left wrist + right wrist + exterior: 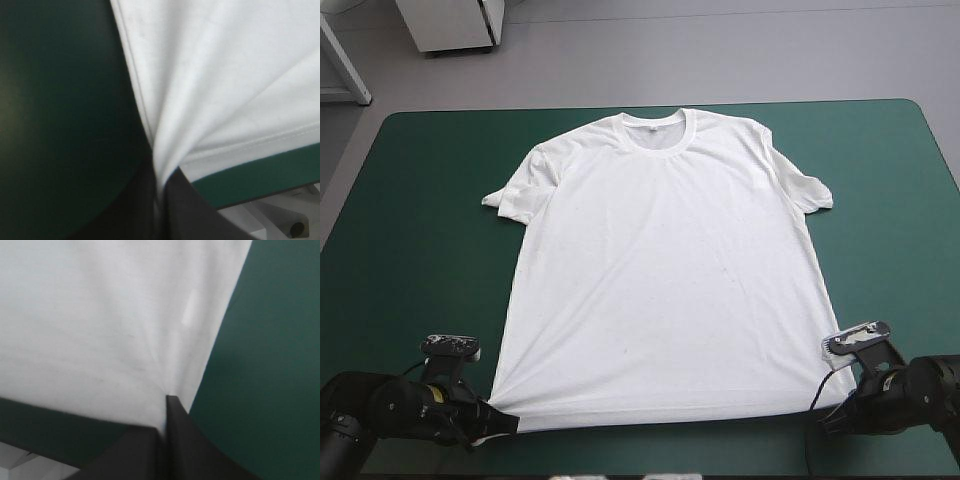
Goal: Fold the cloth
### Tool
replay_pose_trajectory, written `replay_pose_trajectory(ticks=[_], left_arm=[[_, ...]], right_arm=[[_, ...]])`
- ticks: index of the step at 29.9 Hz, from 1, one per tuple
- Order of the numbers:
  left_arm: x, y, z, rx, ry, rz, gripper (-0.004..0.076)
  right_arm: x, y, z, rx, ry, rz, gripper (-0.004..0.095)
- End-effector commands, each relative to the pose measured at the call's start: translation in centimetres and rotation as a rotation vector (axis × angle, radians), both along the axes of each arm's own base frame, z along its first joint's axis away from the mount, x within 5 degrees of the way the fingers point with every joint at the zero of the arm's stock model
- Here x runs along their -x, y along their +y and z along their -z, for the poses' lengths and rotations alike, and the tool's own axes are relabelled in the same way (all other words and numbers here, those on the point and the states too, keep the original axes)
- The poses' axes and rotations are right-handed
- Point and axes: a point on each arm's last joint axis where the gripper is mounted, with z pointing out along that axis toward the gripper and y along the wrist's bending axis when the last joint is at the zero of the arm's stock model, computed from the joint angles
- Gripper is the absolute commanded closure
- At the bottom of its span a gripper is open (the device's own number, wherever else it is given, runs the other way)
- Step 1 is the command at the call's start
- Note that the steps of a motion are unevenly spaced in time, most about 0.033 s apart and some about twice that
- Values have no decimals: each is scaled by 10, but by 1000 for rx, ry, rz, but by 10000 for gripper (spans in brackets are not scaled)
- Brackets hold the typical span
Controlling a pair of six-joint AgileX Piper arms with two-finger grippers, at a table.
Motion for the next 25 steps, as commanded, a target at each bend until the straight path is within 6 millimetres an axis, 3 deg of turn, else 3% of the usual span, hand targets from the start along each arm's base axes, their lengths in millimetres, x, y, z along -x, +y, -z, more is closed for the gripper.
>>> replay_pose_trajectory(ticks=[1,7,9,12,14,17,21,25], left_arm=[[0,-1,-7,13,-29,-8,733],[3,-4,-8,47,15,9,718],[3,-6,-11,69,18,9,673],[0,-8,-21,92,-16,8,531],[-2,-9,-32,99,-50,11,427],[-3,-9,-51,108,-77,17,344],[-11,-8,-79,103,-181,-3,339],[-50,-9,-87,37,-224,-44,339]], right_arm=[[1,1,-1,-4,-4,0,925],[3,2,-3,-22,28,35,905],[5,2,-4,-20,43,33,837],[3,2,-9,-23,32,37,655],[1,2,-15,-27,9,50,522],[-2,1,-29,-31,-23,75,409],[-17,-1,-65,-26,-196,113,402],[-55,-3,-96,-12,-371,165,432]])
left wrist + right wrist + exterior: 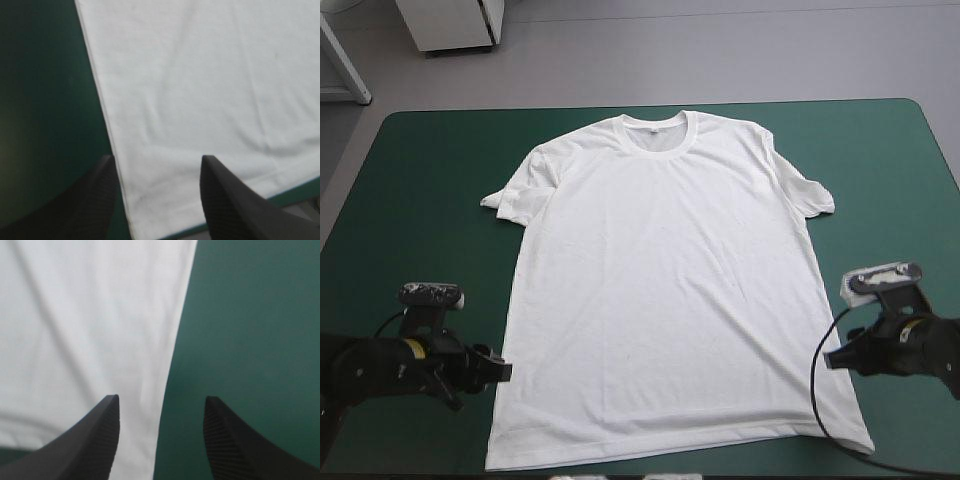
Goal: Fold the cloth
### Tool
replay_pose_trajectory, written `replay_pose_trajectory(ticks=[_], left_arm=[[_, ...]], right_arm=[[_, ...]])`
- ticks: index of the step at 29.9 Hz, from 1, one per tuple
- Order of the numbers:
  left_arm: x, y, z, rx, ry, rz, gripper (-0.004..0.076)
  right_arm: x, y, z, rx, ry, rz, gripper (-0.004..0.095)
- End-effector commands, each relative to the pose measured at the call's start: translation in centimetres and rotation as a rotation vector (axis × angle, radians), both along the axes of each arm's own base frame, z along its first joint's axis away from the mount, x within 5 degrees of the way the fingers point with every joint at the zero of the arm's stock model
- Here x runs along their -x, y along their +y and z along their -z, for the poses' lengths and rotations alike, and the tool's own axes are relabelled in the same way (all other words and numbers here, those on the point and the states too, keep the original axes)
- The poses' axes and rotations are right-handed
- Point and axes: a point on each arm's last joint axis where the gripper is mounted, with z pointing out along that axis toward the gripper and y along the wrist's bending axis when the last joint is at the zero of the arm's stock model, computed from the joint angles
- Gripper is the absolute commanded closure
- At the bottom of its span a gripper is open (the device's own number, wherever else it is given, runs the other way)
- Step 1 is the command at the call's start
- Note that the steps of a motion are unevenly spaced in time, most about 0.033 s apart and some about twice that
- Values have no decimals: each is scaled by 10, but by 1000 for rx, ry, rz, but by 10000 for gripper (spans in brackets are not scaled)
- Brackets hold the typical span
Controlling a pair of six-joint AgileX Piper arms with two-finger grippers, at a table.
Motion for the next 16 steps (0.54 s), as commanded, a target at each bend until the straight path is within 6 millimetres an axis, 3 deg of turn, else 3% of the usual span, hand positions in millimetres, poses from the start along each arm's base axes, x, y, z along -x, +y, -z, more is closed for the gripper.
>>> replay_pose_trajectory(ticks=[1,10,16], left_arm=[[-39,-7,-10,-17,-51,-12,339],[-156,-26,-11,-71,-91,29,339],[-214,-27,6,-98,-50,21,339]], right_arm=[[-39,0,-29,14,-151,28,437],[-152,12,-28,24,-58,11,438],[-196,17,-29,29,-73,-17,438]])
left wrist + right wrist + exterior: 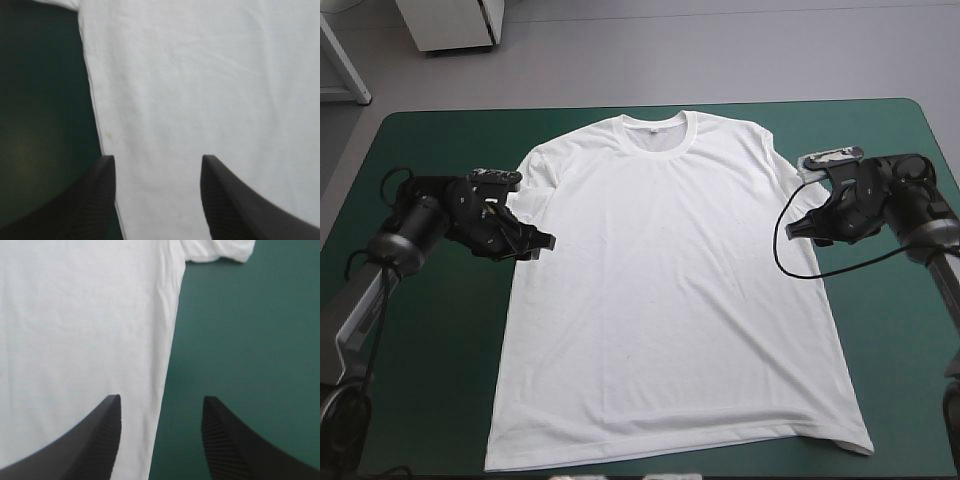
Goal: Fold the cloth
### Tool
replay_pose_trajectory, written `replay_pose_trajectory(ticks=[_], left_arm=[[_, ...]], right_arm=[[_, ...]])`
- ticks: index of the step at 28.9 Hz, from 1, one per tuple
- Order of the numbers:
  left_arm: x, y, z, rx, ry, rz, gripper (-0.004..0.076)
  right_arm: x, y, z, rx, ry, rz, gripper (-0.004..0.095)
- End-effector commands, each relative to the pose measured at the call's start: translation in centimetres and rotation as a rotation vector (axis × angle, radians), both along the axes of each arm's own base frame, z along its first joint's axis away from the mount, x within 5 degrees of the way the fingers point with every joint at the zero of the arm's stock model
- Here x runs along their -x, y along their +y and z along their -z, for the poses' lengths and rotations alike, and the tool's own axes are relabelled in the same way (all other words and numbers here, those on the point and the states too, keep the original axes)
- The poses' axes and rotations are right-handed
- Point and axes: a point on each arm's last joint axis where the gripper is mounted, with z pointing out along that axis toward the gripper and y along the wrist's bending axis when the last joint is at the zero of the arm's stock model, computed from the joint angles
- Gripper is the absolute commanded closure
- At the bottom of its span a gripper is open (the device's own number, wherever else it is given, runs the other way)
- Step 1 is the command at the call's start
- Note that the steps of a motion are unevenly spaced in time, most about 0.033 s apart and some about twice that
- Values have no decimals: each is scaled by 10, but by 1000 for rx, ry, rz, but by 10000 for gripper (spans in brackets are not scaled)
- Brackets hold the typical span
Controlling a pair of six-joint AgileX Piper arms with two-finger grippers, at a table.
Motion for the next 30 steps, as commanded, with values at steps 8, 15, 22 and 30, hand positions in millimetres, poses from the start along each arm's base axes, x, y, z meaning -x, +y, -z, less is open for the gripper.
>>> replay_pose_trajectory(ticks=[8,15,22,30], left_arm=[[-43,5,17,-84,-26,-9,339],[-53,6,36,-119,0,-4,339],[-58,12,45,-113,24,-26,339],[-62,8,62,-88,78,-19,339]], right_arm=[[-28,2,-21,3,-143,-33,438],[-31,2,-18,8,-151,-38,438],[-43,4,2,10,-92,-38,439],[-52,4,17,16,-64,-39,440]])
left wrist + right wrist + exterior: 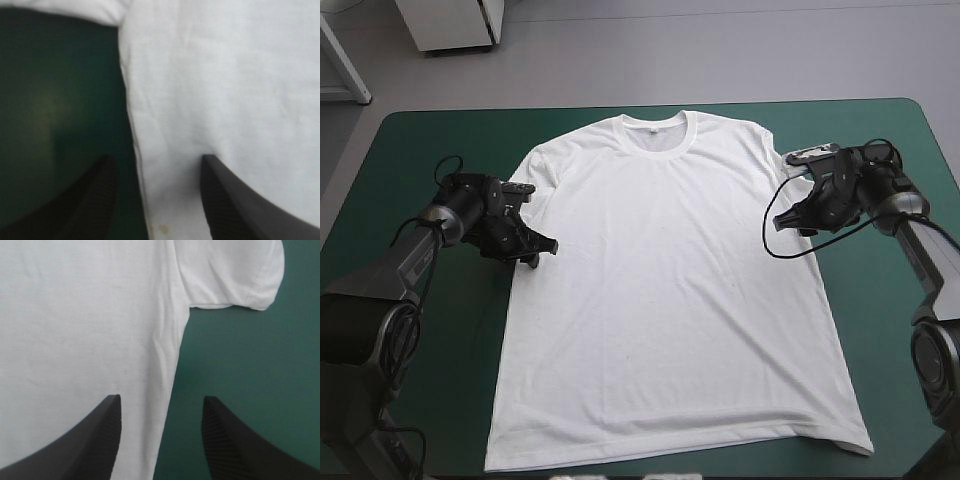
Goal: Fold the cloth
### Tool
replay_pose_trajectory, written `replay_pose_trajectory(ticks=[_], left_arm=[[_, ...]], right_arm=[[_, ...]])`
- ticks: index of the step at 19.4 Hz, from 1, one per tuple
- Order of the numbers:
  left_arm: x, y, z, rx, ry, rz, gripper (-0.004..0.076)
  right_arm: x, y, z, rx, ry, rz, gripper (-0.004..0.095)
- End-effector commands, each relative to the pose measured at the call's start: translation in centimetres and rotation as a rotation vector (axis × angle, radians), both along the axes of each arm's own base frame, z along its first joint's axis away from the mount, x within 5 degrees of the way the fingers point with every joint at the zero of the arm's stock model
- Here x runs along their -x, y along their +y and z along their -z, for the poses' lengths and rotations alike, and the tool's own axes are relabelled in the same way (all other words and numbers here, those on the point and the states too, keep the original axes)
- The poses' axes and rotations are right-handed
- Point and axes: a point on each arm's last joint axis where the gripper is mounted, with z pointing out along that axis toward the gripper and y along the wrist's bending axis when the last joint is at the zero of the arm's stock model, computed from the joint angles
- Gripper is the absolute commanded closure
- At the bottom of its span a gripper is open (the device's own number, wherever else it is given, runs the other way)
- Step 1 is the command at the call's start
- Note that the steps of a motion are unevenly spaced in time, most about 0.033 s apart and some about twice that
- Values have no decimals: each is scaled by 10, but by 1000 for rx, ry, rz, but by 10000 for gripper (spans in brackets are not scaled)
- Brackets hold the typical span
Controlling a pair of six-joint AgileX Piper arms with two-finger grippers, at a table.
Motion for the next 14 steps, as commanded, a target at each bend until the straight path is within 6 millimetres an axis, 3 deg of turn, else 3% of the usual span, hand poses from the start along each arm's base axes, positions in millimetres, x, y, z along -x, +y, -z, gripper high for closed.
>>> replay_pose_trajectory(ticks=[1,2,4,5,14], left_arm=[[-2,-2,-19,35,-65,-12,351],[-3,-2,-17,36,-57,-13,384],[-3,-3,-15,35,-47,-11,575],[-3,-3,-15,33,-49,0,725],[-1,-3,-15,29,-35,8,733]], right_arm=[[-2,-2,-23,9,-104,-7,440],[-3,-2,-20,10,-97,-7,440],[-5,-2,-15,11,-86,-7,440],[-7,-1,-10,12,-73,-7,439],[-21,1,26,5,21,-4,440]])
